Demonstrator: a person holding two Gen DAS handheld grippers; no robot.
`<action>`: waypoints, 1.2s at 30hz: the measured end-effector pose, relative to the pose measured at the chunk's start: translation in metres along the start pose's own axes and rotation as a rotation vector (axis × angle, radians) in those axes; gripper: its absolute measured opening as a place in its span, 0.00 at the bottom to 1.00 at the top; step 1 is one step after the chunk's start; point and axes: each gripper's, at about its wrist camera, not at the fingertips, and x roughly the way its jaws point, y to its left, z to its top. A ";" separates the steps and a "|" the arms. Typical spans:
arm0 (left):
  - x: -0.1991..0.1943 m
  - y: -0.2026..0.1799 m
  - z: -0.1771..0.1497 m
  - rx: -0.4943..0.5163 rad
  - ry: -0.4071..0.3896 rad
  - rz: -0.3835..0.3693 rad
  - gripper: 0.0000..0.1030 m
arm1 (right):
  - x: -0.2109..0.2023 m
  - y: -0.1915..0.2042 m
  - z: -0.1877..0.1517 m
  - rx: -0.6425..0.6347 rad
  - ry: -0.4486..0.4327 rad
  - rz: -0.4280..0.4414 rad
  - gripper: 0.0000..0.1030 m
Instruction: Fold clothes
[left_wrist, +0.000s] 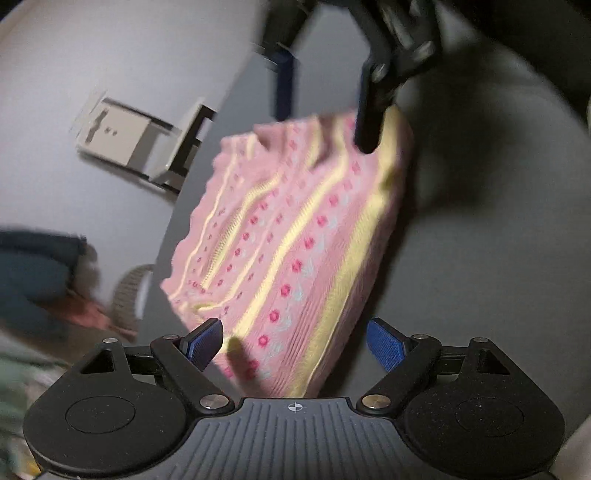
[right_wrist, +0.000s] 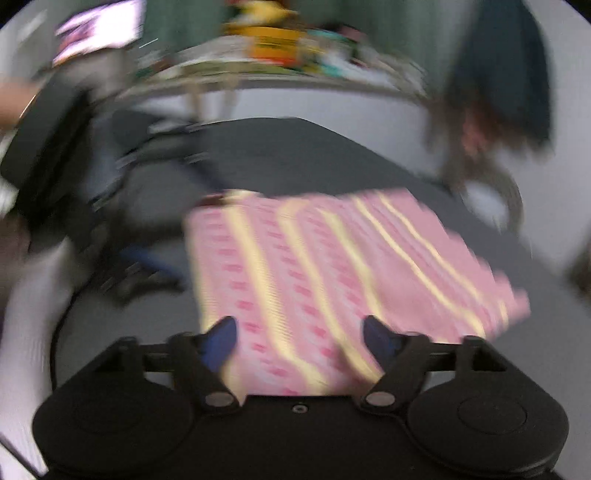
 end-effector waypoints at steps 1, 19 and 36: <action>-0.001 -0.007 0.002 0.066 0.017 0.020 0.83 | 0.001 0.016 0.002 -0.066 -0.009 -0.010 0.77; 0.043 -0.063 0.012 0.607 0.140 0.241 0.83 | 0.045 0.106 -0.027 -0.498 0.166 -0.351 0.89; 0.057 -0.055 -0.001 0.562 0.093 0.343 0.83 | 0.071 0.135 -0.032 -0.600 0.155 -0.528 1.00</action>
